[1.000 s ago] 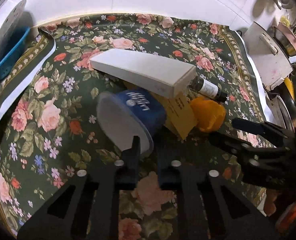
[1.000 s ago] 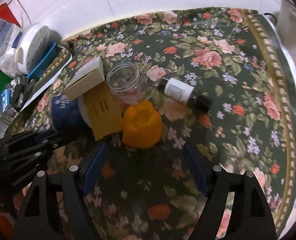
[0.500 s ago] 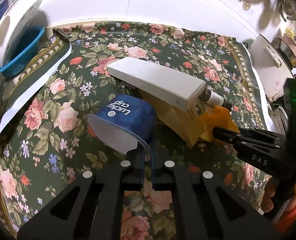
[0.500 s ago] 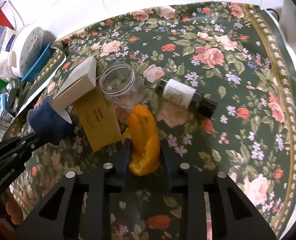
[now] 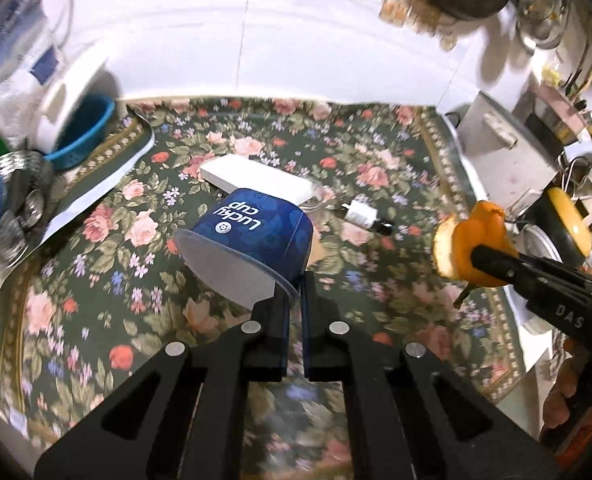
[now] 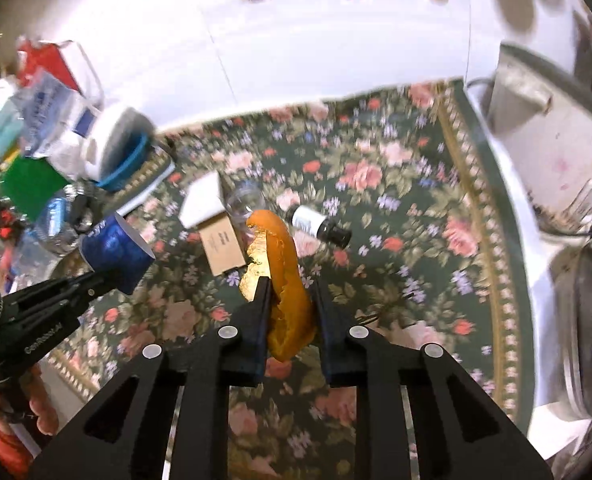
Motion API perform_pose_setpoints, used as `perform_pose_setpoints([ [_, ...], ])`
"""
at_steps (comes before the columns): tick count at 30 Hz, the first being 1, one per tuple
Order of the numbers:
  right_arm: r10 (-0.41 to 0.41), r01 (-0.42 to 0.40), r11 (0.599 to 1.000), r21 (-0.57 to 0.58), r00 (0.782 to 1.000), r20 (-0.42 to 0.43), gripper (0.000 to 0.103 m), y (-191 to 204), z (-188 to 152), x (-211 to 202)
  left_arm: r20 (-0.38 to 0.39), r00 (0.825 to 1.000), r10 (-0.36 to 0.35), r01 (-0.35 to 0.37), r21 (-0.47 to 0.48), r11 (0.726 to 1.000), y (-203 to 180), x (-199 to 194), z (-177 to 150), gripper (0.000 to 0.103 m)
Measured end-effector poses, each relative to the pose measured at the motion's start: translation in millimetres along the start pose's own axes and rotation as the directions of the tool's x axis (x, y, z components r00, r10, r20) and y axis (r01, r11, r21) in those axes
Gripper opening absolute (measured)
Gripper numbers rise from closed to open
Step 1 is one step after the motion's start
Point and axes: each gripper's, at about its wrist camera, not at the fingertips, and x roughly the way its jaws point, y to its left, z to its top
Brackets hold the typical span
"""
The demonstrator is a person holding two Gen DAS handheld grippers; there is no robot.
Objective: Collect trash
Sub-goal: 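Grasp the blue Lucky Cup cup with the left tool while the right tool grasps the orange peel, then carry the cup and orange peel down over the white bucket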
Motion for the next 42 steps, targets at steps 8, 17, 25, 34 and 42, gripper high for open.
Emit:
perform_pose_setpoints([
  [8,0.047,-0.040,0.997,-0.065,0.994,0.101,0.018,15.1,-14.1,-67.6,0.096,0.995,0.030,-0.031,0.011,0.999,-31.3,-68.3,-24.1,0.003],
  [17,0.049,-0.040,0.997,-0.060,0.986,0.158,0.018,51.9,-50.7,-109.5,0.127,0.992,-0.005,-0.002,0.057,0.998,-26.3,-120.5,-62.5,0.003],
  [25,-0.010,0.008,1.000,0.012,0.984,0.177,0.018,102.6,-113.4,-133.7,0.106,0.992,-0.068,0.053,0.141,0.989,3.7,-168.7,-118.7,0.003],
  [34,-0.068,0.054,0.994,0.090,0.984,0.163,0.018,158.0,-187.6,-151.7,0.056,0.991,-0.126,0.112,0.203,0.973,39.1,-216.6,-192.7,0.003],
  [42,-0.097,0.088,0.990,0.115,0.993,0.073,0.018,171.8,-227.9,-153.4,-0.053,0.988,-0.144,0.152,0.194,0.969,49.0,-214.2,-237.7,0.003],
])
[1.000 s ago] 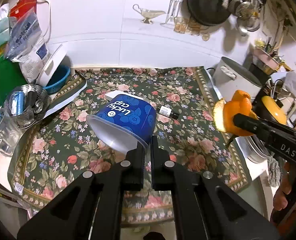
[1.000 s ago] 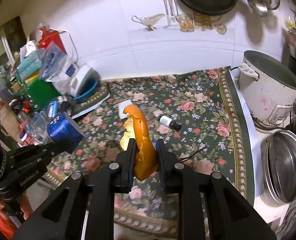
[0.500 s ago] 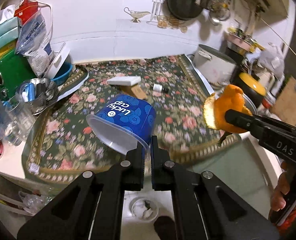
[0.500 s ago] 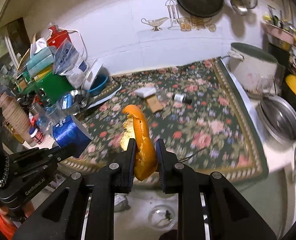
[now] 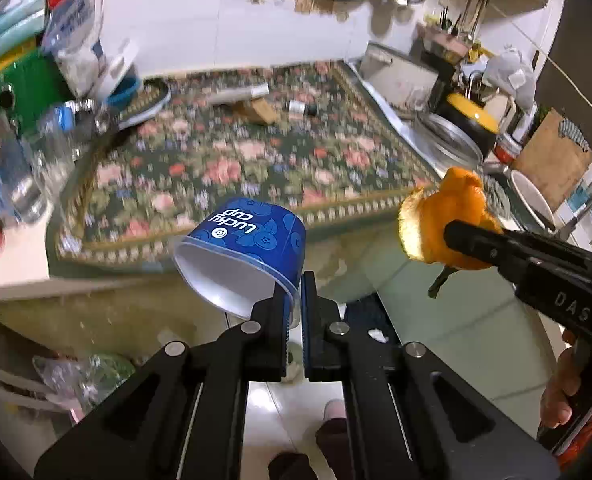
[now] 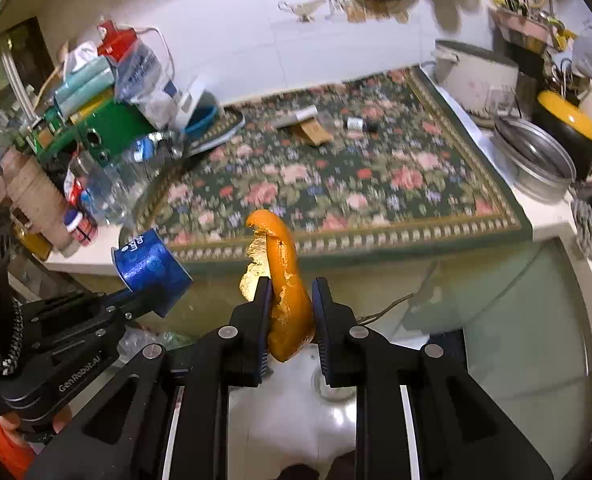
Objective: Collect trash
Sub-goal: 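Carry the cup and orange peel down over the white bucket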
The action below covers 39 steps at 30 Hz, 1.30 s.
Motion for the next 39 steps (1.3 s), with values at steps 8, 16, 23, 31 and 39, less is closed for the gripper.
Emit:
perform_pose_setpoints([
  [8,-0.040,0.042,0.999,0.020,0.992,-0.120,0.019,-27.5,-39.4,38.2,-0.119,0.993,-0.028,0.020,-0.069,0.997,-4.3,52.7,-45.4,0.003],
  [16,-0.049,0.052,0.999,0.005,0.975,-0.218,0.019,-73.4,-86.6,94.9,-0.231,0.973,0.004,-0.038,-0.144,0.989,-10.4,143.2,-109.9,0.003],
  [23,-0.050,0.043,0.999,-0.029,0.957,-0.287,0.019,-109.6,-134.2,165.6,-0.309,0.951,-0.010,-0.056,-0.202,0.978,-12.2,231.7,-173.8,0.003],
  [31,-0.012,-0.006,0.998,-0.054,0.945,-0.326,0.019,-124.5,-177.1,247.7,-0.345,0.939,-0.019,-0.055,-0.204,0.977,-3.1,321.3,-223.3,0.003],
  [39,0.026,-0.047,0.997,-0.068,0.957,-0.290,0.019,-123.8,-182.8,279.6,-0.303,0.952,-0.041,-0.017,-0.185,0.983,-2.6,367.5,-228.0,0.004],
])
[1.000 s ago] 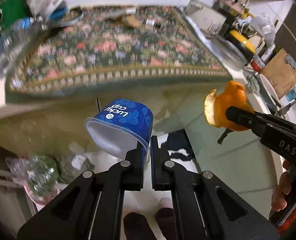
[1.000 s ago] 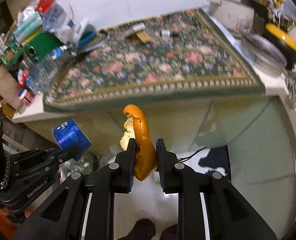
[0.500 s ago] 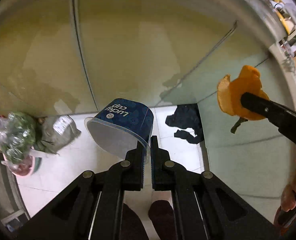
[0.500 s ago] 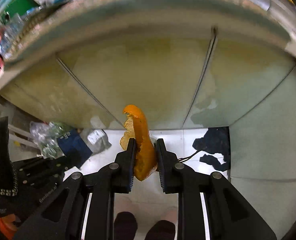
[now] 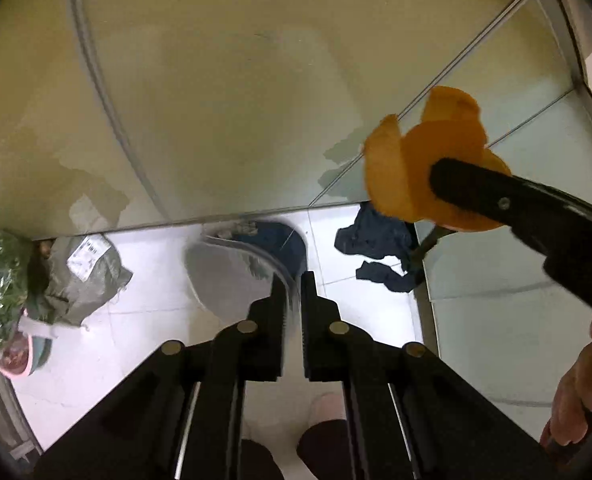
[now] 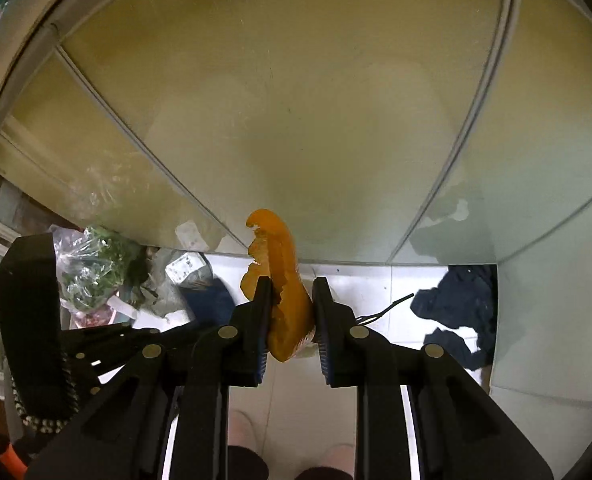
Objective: Collect trash
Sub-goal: 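Carry the cup and orange peel down over the white bucket, then open both tools to drop the cup and peel into the bucket, then raise both open tools back toward the items on the mat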
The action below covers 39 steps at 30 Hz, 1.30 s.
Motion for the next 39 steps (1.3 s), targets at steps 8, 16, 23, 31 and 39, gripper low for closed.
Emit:
perform_pose_setpoints([
  [8,0.025,-0.026,1.000,-0.013,1.000,-0.017,0.020,-8.4,-3.7,36.0,0.002,1.000,0.023,-0.023,-0.065,0.998,21.7,32.2,-2.1,0.029],
  [16,0.081,-0.082,0.997,-0.012,0.995,-0.054,0.047,-3.8,-4.3,61.3,0.000,0.996,0.087,-0.087,-0.142,0.986,55.2,27.3,-14.5,0.029],
  [23,0.051,-0.051,0.999,0.002,0.997,-0.057,0.048,-6.8,3.7,39.4,0.028,0.996,0.083,-0.079,-0.145,0.986,49.7,-11.5,-7.2,0.030],
  [31,-0.022,0.021,1.000,-0.012,0.999,-0.047,0.048,-0.6,18.3,-41.9,0.088,0.993,0.075,-0.068,-0.083,0.994,9.4,-109.6,19.1,0.037],
  [39,-0.053,0.053,0.999,-0.004,0.998,0.039,0.062,22.7,43.4,-159.9,0.196,0.978,0.075,-0.074,-0.011,0.997,-38.1,-244.2,43.8,0.056],
])
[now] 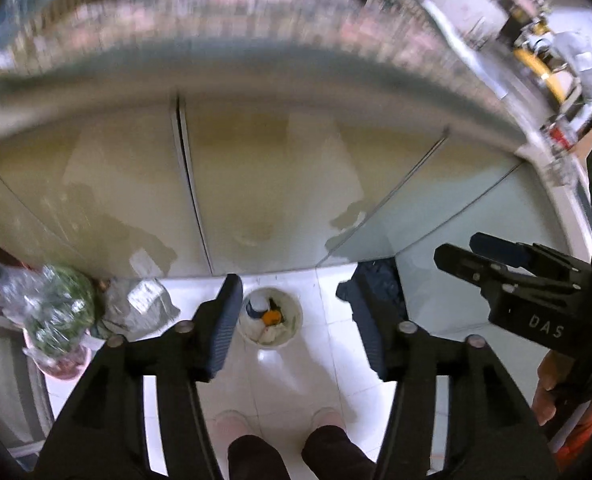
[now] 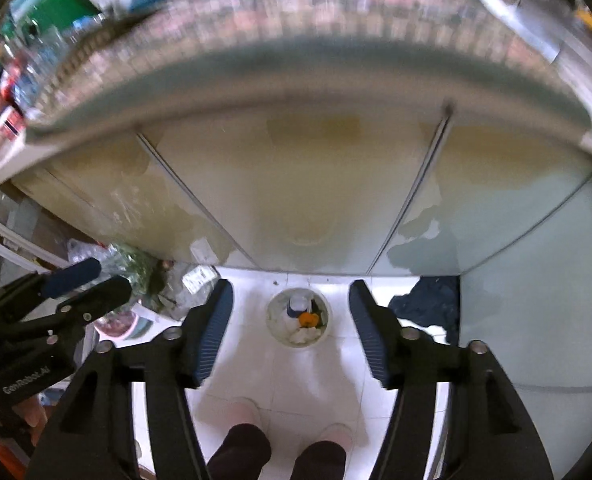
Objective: Collect trash
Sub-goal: 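Raise both open tools back toward the items on the mat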
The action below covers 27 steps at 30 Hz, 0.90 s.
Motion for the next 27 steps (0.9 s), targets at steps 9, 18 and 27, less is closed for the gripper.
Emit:
perform_pose_setpoints([
  [9,-0.031,0.032,0.999,-0.001,0.986,0.163,0.070,37.9,23.4,-130.4,0.154,0.988,-0.017,0.005,0.082,0.997,-21.5,-138.2,43.9,0.065],
  [18,-0.101,0.086,0.994,0.060,0.940,0.325,0.073,64.6,38.1,-213.1,0.325,0.944,-0.052,-0.009,0.184,0.983,-23.7,-237.3,80.8,0.090],
  [27,-0.132,0.112,0.991,0.073,0.898,0.419,0.074,56.4,73.1,-225.0,0.383,0.922,-0.057,-0.020,0.195,0.981,-31.0,-240.7,121.6,0.096],
])
